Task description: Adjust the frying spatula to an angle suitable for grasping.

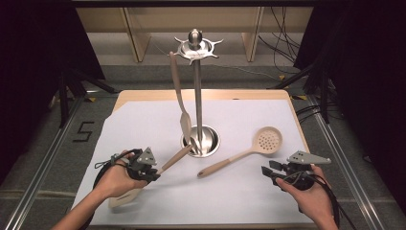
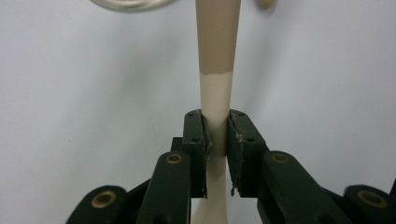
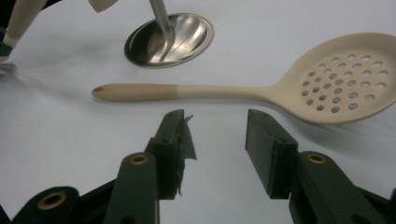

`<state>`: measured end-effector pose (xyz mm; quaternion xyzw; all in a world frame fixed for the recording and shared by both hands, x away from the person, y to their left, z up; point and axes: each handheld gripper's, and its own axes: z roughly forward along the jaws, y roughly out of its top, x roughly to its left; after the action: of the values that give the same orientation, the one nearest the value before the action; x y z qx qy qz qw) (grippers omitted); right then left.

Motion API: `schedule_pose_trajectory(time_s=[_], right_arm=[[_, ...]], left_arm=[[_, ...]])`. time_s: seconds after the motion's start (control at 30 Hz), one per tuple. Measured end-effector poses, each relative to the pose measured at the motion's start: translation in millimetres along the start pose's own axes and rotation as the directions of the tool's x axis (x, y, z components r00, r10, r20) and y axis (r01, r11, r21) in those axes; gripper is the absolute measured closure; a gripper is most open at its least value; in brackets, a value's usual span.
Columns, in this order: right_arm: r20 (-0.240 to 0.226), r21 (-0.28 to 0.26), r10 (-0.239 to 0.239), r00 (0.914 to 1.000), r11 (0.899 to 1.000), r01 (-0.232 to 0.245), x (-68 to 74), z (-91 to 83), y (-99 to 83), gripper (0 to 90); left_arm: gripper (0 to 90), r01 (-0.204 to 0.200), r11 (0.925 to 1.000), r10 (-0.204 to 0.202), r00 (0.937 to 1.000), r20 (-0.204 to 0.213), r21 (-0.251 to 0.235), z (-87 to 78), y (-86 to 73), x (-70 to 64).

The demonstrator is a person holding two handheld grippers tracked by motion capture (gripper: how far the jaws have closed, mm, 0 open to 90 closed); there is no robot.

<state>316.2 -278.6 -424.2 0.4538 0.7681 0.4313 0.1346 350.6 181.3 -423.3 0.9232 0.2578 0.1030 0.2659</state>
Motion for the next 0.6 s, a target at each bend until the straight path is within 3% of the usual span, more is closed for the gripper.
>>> schedule_pose_trajectory(time_s=[0.07, 0.13, 0.23, 0.37, 0.43, 0.5, 0.6], right_arm=[[0.001, 0.001, 0.001, 1.0, 1.0, -0.001, -0.1, 0.0, 0.0, 58.3], [-0.002, 0.0, 0.003, 1.0, 1.0, -0.003, 0.3, 0.1, 0.0, 58.3], [-0.007, -0.005, 0.005, 1.0, 1.0, -0.005, 0.4, 0.7, -0.2, 58.3], [0.006, -0.007, -0.017, 0.9998, 1.0, 0.017, -1.2, 0.7, -0.1, 58.3], [0.019, -0.02, -0.047, 0.9987, 0.999, 0.047, -1.8, 0.2, 0.5, 58.6], [-0.018, -0.014, 0.011, 0.9998, 1.0, -0.011, 4.3, -0.8, 1.7, 58.8], [-0.047, -0.051, -0.002, 0.9989, 0.999, -0.001, 17.1, 0.9, 9.8, 58.8]], left_arm=[[77.8, 0.02, 0.9986, -0.021, 0.9995, -0.024, -0.049, -1.5, 1.2, -2.2], [77.8, 0.042, 0.9959, -0.044, 0.9988, -0.022, -0.08, -4.1, 3.4, -4.7], [77.8, 0.093, 0.9833, -0.099, 0.9945, -0.034, -0.157, -5.8, 6.2, -9.3], [77.8, 0.088, 0.9761, -0.101, 0.9931, -0.06, -0.199, -9.1, 9.2, -12.9], [77.8, 0.096, 0.9687, -0.113, 0.9917, -0.062, -0.229, -9.4, 9.5, -14.3], [77.8, 0.119, 0.956, -0.137, 0.9893, -0.051, -0.268, -10.5, 9.5, -16.8], [77.8, 0.137, 0.94, -0.159, 0.9861, -0.047, -0.312, -11.9, 11.8, -19.5]])
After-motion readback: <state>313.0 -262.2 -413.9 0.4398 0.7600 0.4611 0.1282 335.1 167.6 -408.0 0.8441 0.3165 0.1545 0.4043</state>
